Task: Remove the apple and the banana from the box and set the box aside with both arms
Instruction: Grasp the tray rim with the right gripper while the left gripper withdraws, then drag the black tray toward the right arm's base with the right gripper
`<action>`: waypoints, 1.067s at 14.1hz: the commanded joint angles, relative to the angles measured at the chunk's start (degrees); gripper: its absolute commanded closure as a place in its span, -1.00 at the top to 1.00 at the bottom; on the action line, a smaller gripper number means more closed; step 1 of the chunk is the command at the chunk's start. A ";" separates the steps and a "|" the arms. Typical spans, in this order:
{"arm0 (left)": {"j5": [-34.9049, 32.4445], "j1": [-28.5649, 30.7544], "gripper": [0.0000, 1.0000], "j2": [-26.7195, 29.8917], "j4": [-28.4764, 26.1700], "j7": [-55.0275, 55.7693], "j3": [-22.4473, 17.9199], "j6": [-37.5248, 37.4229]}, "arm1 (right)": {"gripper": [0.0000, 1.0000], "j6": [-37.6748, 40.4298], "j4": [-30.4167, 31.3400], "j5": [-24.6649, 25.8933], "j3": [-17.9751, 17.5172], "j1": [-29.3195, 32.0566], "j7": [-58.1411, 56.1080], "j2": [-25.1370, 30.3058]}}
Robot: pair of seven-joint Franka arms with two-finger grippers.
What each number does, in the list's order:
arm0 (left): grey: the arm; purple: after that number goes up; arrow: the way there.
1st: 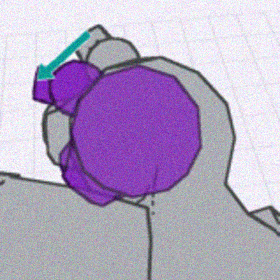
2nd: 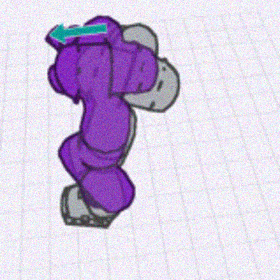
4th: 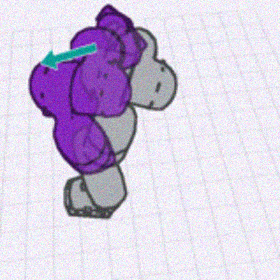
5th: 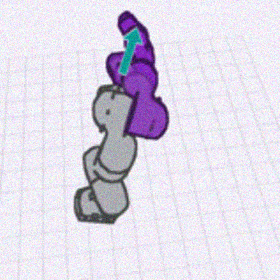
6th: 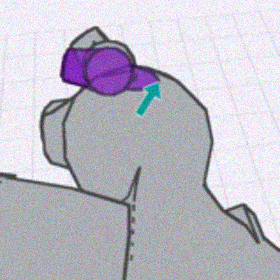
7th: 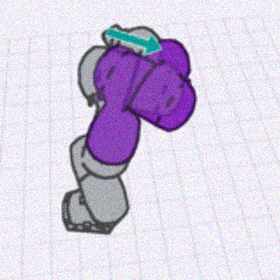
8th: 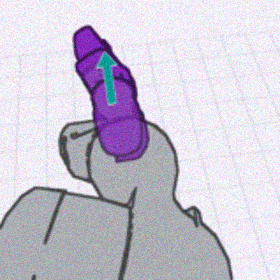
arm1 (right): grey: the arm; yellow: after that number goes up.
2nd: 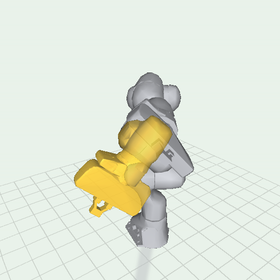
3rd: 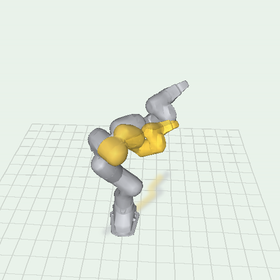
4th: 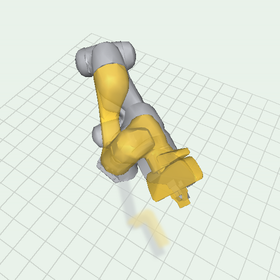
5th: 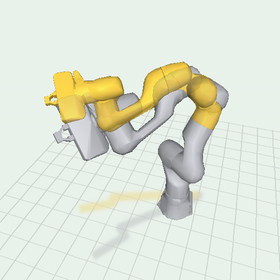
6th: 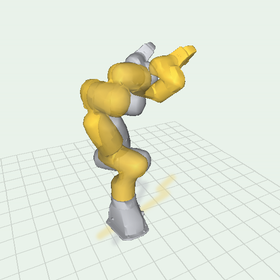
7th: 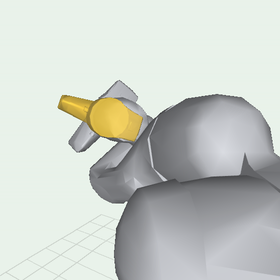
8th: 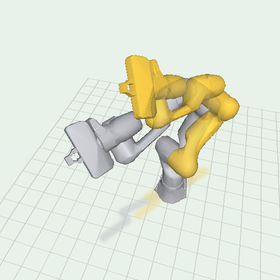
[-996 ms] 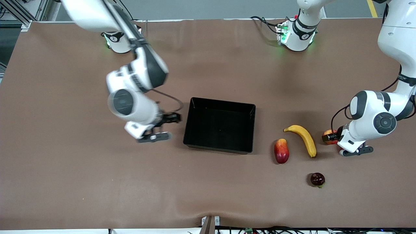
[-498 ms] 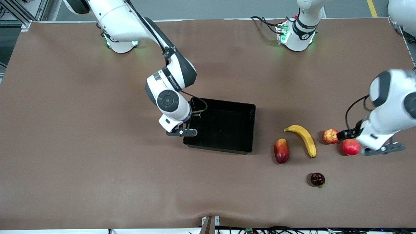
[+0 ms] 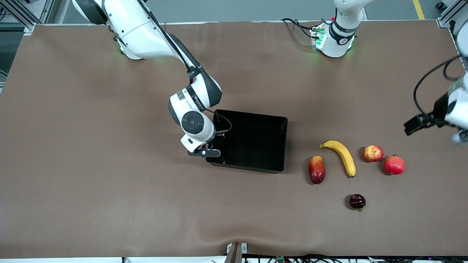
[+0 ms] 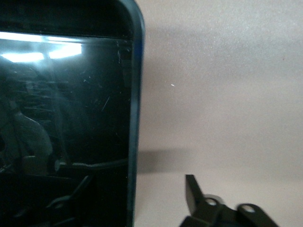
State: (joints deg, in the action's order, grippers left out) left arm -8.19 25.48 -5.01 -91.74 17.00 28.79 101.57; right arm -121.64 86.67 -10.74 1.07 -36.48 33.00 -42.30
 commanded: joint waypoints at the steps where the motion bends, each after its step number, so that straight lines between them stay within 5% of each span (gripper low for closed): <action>1: 2.03 0.27 1.00 2.11 2.68 -1.70 0.21 -5.30 | -1.00 0.00 0.51 0.54 0.07 -1.05 1.90 0.99; 6: 2.30 0.00 1.00 2.63 6.04 -3.37 1.44 -12.08 | -1.00 0.26 0.60 0.98 0.25 -0.26 1.55 2.74; 12: 3.78 -0.52 1.00 5.35 5.26 -8.38 1.36 -13.06 | -1.00 7.72 0.95 1.07 0.43 7.72 -0.55 12.49; 13: 4.92 -4.09 1.00 6.23 4.30 -8.04 -1.78 -13.06 | -1.00 9.65 0.95 1.07 0.43 9.83 -2.22 13.73; 15: 6.42 -16.46 1.00 8.33 2.10 -8.56 -15.45 -13.06 | -1.00 12.82 1.39 1.59 0.51 13.69 -3.11 15.93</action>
State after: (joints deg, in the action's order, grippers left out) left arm -3.94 18.32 -0.28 -86.63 10.12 23.81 89.00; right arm -110.91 86.01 -9.72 2.74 -26.79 31.16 -29.97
